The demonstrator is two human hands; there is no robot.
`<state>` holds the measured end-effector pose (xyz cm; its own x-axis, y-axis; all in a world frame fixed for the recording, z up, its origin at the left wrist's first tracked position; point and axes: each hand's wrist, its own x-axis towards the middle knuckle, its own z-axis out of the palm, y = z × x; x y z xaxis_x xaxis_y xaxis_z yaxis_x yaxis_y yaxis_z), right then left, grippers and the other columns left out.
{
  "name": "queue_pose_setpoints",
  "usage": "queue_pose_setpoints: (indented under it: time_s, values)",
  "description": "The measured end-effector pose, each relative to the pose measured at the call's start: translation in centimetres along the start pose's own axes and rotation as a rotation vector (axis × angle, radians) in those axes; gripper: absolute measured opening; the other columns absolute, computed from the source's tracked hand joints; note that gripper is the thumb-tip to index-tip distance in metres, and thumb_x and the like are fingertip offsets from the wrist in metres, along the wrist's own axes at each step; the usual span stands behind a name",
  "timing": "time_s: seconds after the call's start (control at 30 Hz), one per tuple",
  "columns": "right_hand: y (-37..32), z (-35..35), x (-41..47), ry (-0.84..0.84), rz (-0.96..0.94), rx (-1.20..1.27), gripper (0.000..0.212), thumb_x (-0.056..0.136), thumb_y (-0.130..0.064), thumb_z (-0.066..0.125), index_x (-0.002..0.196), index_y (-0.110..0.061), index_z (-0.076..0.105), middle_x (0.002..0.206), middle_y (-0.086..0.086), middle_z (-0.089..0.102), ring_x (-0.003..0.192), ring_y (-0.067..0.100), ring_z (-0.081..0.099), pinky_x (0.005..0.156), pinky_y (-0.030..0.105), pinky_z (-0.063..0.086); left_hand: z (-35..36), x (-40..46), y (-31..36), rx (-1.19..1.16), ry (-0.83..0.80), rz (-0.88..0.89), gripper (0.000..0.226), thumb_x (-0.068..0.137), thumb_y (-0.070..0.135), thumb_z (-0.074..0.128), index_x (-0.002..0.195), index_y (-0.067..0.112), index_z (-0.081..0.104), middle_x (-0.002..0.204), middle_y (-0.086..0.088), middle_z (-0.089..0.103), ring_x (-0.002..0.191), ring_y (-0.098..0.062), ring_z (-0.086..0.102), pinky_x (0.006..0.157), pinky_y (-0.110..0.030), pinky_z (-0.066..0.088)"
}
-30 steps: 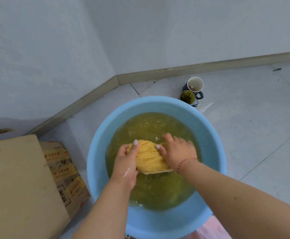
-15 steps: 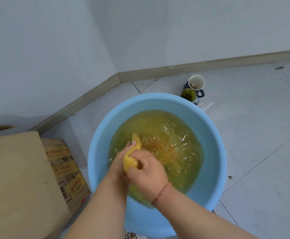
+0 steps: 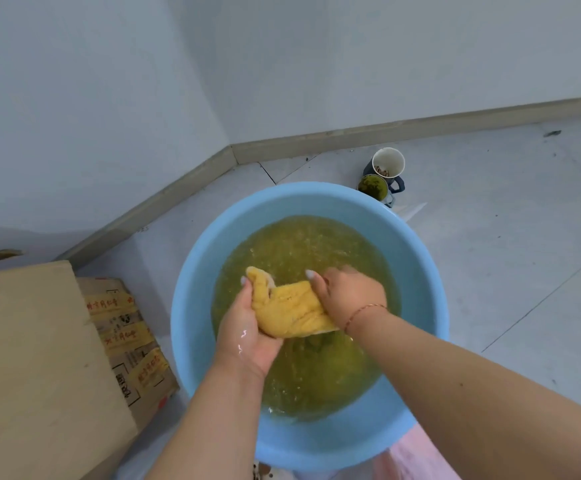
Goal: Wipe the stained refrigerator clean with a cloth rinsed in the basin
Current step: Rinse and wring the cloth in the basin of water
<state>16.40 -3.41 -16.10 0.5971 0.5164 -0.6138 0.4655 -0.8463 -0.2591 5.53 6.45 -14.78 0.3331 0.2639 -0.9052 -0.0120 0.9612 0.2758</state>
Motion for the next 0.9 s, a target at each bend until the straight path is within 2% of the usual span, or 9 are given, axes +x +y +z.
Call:
queue_pose_setpoints:
  time_s: [0.13, 0.23, 0.33, 0.43, 0.53, 0.63, 0.7, 0.77, 0.9]
  values:
    - [3.4, 2.2, -1.4, -0.107, 0.083, -0.379, 0.086, 0.084, -0.076, 0.006, 0.131, -0.017, 0.049, 0.136, 0.012, 0.037, 0.126, 0.029, 0.036, 0.100, 0.047, 0.035, -2.9, -0.1, 0.8, 0.208, 0.113, 0.151, 0.022, 0.103, 0.021, 0.043, 0.119, 0.022, 0.058, 0.124, -0.005, 0.057, 0.110, -0.027, 0.059, 0.101, -0.050, 0.045]
    - [3.4, 4.6, -2.3, -0.209, 0.008, -0.591, 0.088, 0.084, -0.075, 0.027, 0.146, -0.012, 0.030, 0.147, 0.015, 0.031, 0.138, 0.033, 0.025, 0.110, 0.065, -0.003, -4.5, 0.1, 0.1, 0.934, 0.193, 0.288, 0.039, 0.093, 0.015, 0.053, 0.126, 0.036, 0.051, 0.128, 0.000, 0.048, 0.104, -0.017, 0.057, 0.093, -0.040, 0.050]
    - [1.4, 3.5, -1.7, -0.324, 0.014, -0.469, 0.045, 0.085, -0.023, 0.056, 0.129, -0.014, 0.047, 0.118, 0.006, 0.057, 0.110, 0.028, 0.053, 0.107, 0.048, 0.032, -4.3, -0.5, -0.9, 1.443, 0.089, 0.626, 0.063, 0.078, 0.009, 0.065, 0.135, 0.030, 0.047, 0.134, 0.003, 0.042, 0.120, -0.015, 0.049, 0.104, -0.030, 0.041]
    - [-0.9, -0.5, -2.0, -0.410, -0.249, -0.437, 0.014, 0.086, -0.015, 0.054, 0.099, -0.018, 0.056, 0.083, -0.002, 0.055, 0.082, 0.023, 0.056, 0.079, 0.035, 0.049, -3.5, 0.4, -0.7, 1.600, -0.272, 0.746, 0.084, 0.070, 0.006, 0.076, 0.142, 0.029, 0.040, 0.147, 0.006, 0.038, 0.139, -0.011, 0.030, 0.114, -0.023, 0.022]
    - [-2.9, -6.0, -3.2, -0.260, -0.545, -0.361, 0.011, 0.080, -0.020, 0.060, 0.080, -0.026, 0.050, 0.073, -0.007, 0.049, 0.074, 0.020, 0.050, 0.069, 0.029, 0.042, -1.7, 0.6, 0.4, 1.505, -0.498, 0.651, 0.078, 0.064, 0.009, 0.086, 0.123, 0.045, 0.050, 0.142, 0.020, 0.044, 0.141, -0.008, 0.027, 0.116, -0.028, 0.022]
    - [-2.8, -10.8, -3.1, -0.156, -0.574, -0.053, 0.023, 0.067, -0.008, 0.066, 0.079, -0.025, 0.055, 0.079, -0.009, 0.054, 0.077, 0.016, 0.053, 0.069, 0.028, 0.045, -0.1, -0.5, 1.3, 1.264, -0.511, 0.476, 0.040, 0.066, 0.006, 0.085, 0.085, 0.036, 0.067, 0.086, 0.026, 0.067, 0.097, -0.004, 0.063, 0.088, -0.034, 0.050]
    - [-0.7, -12.3, -1.9, -0.077, -0.459, 0.248, 0.029, 0.062, 0.004, 0.064, 0.077, -0.021, 0.060, 0.075, -0.009, 0.054, 0.071, 0.013, 0.055, 0.064, 0.031, 0.049, 0.7, -1.2, 2.2, 1.144, -0.440, 0.469, 0.029, 0.067, 0.011, 0.085, 0.087, 0.021, 0.067, 0.079, 0.010, 0.068, 0.077, -0.013, 0.065, 0.073, -0.045, 0.057]
    - [1.6, -11.3, -0.7, -0.066, -0.308, 0.565, 0.031, 0.066, 0.009, 0.060, 0.082, -0.016, 0.064, 0.067, -0.004, 0.056, 0.060, 0.014, 0.056, 0.061, 0.037, 0.052, 1.4, -2.1, 2.9, 0.941, -0.399, 0.451, 0.031, 0.065, 0.012, 0.080, 0.092, 0.017, 0.067, 0.082, -0.001, 0.068, 0.078, -0.025, 0.067, 0.069, -0.049, 0.058]
    - [2.7, -5.1, -1.7, -0.375, -0.186, 0.997, 0.048, 0.056, -0.001, 0.059, 0.101, -0.020, 0.063, 0.069, 0.002, 0.063, 0.063, 0.017, 0.061, 0.057, 0.028, 0.052, 2.9, -3.1, 3.0, 0.401, -0.418, 0.265, 0.039, 0.065, 0.001, 0.063, 0.103, 0.005, 0.060, 0.086, -0.008, 0.067, 0.079, -0.018, 0.067, 0.066, -0.032, 0.055]
